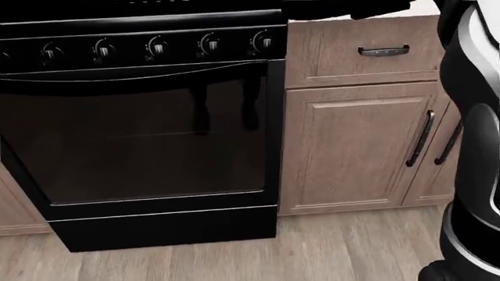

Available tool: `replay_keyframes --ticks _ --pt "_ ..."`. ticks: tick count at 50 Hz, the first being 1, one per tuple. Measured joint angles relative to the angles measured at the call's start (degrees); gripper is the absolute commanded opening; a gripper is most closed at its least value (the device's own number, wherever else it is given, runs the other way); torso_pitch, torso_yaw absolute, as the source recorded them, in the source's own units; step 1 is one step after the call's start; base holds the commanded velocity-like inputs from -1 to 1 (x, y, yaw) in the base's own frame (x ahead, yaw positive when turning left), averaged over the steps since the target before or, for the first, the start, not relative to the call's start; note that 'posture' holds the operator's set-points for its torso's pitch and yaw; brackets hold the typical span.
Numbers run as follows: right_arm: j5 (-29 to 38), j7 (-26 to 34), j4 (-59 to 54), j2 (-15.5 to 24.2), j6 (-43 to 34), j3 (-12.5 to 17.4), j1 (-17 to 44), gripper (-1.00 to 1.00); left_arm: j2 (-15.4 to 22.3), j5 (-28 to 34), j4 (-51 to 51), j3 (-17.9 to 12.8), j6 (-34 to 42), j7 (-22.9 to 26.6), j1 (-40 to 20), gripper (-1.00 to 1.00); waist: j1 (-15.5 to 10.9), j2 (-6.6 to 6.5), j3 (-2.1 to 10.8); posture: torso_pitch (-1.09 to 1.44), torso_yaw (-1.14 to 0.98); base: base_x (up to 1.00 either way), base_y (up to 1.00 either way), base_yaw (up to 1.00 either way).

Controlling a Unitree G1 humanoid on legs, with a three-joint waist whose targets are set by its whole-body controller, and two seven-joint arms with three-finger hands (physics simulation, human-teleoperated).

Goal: Pick the brussel sprout from the plate and place it in the pan.

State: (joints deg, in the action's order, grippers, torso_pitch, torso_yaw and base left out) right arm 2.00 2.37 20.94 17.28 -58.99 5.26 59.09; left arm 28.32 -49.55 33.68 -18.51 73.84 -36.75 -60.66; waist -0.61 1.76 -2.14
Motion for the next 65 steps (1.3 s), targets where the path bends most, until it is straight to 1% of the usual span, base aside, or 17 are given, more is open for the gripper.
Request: replay_keyframes --ticks 2,6,17,21,23,26,32,36,38,41,49,51,53,55,59,62,65 --pt "0.8 0.0 0.3 0.2 0.3 0.8 -0.3 1.0 0.2 -1.4 0.3 0.9 -0.8 -0.7 0.2 1.0 0.5 -0.89 -0.51 0.0 0.0 0.0 -0.21 0.0" --pt "2.4 -0.1 -0.5 0.0 -0.2 1.4 -0.4 1.0 1.1 -4.1 -0.1 2.3 -1.8 -1.6 0.5 1.0 0.2 -0.44 -0.42 0.0 0.0 0.0 -0.22 0.0" --pt "3.5 1.1 -0.6 -0.9 0.0 0.6 -0.4 1.0 3.1 -6.4 -0.9 3.0 -4.2 -3.5 1.1 1.0 -0.2 -3.39 -1.0 0.0 0.0 0.0 -0.22 0.0" --pt "3.8 1.5 -0.2 -1.2 -0.1 0.4 0.1 1.0 3.5 -7.1 -0.9 3.0 -4.4 -4.0 0.9 1.0 0.2 -5.22 -1.02 0.0 0.0 0.0 -0.22 0.0" --pt "3.8 1.8 -0.2 -1.6 -0.1 -0.2 -0.3 1.0 3.7 -7.2 -0.8 2.7 -4.6 -4.3 1.5 1.0 -0.3 -4.33 -1.36 0.0 0.0 0.0 -0.22 0.0" --pt "3.5 2.3 -0.8 -1.9 -0.2 -1.0 -0.4 1.0 4.1 -7.0 -1.5 2.7 -4.6 -4.7 1.7 1.0 0.0 -5.43 -0.45 0.0 0.0 0.0 -0.24 0.0" --pt "4.4 2.2 0.0 -1.7 0.6 0.0 0.2 1.0 4.4 -7.3 -0.7 2.7 -5.6 -4.7 1.1 1.0 0.2 -3.21 -0.39 0.0 0.0 0.0 -0.31 0.0" --pt "4.6 2.5 -0.3 -1.8 0.7 -0.3 0.3 1.0 4.5 -7.2 -1.3 2.9 -5.7 -4.8 1.0 1.0 -0.1 0.94 -0.01 0.0 0.0 0.0 -0.33 0.0" --pt "4.8 2.5 -0.5 -1.5 0.7 0.2 -0.7 1.0 3.7 -7.4 -0.7 3.8 -5.7 -4.6 1.5 1.0 0.7 -0.34 -0.74 0.0 0.0 0.0 -0.34 0.0" --pt "5.5 2.2 -1.3 -1.6 0.1 0.9 -1.0 1.0 3.7 -8.2 -1.0 4.6 -5.2 -4.1 1.5 1.0 0.7 -0.89 -0.93 0.0 0.0 0.0 -0.35 0.0" --pt "5.8 2.8 -0.6 -1.9 0.7 0.1 -0.2 1.0 4.5 -7.6 -0.2 3.6 -5.7 -4.7 0.6 1.0 0.1 -6.16 -1.19 0.0 0.0 0.0 -0.35 0.0" --pt "5.8 2.9 -0.6 -2.5 1.0 -0.4 -0.7 1.0 4.3 -7.4 -0.2 3.3 -5.6 -4.7 1.4 1.0 -0.5 -5.5 -1.43 0.0 0.0 0.0 -0.35 0.0" --pt "5.5 3.3 -1.2 -2.8 0.7 -1.1 -0.9 1.0 4.3 -7.1 -0.8 3.3 -5.2 -4.8 1.7 1.0 -0.3 -6.02 -0.8 0.0 0.0 0.0 -0.35 0.0" --pt "5.3 3.5 -1.3 -2.6 0.3 -1.0 -0.7 1.0 4.2 -7.1 -0.9 3.4 -4.9 -4.9 1.0 1.0 0.0 -5.59 -0.2 0.0 0.0 0.0 -0.35 0.0" --pt "5.8 3.3 -0.3 -2.4 1.0 -0.4 -0.2 1.0 4.3 -7.3 -0.2 3.0 -5.3 -4.9 0.7 1.0 -0.1 -2.69 -0.61 0.0 0.0 0.0 -0.36 0.0" --pt "6.1 3.4 -0.3 -2.3 1.3 -0.5 -0.1 1.0 4.4 -7.4 -0.5 2.8 -5.3 -5.1 0.3 1.0 0.0 0.82 -0.04 0.0 0.0 0.0 -0.36 0.0" --pt "6.6 3.2 -0.9 -2.0 1.0 0.6 -1.2 1.0 3.6 -7.8 -0.2 4.6 -5.2 -4.7 1.2 1.0 0.6 -0.24 -0.84 0.0 0.0 0.0 -0.36 0.0"
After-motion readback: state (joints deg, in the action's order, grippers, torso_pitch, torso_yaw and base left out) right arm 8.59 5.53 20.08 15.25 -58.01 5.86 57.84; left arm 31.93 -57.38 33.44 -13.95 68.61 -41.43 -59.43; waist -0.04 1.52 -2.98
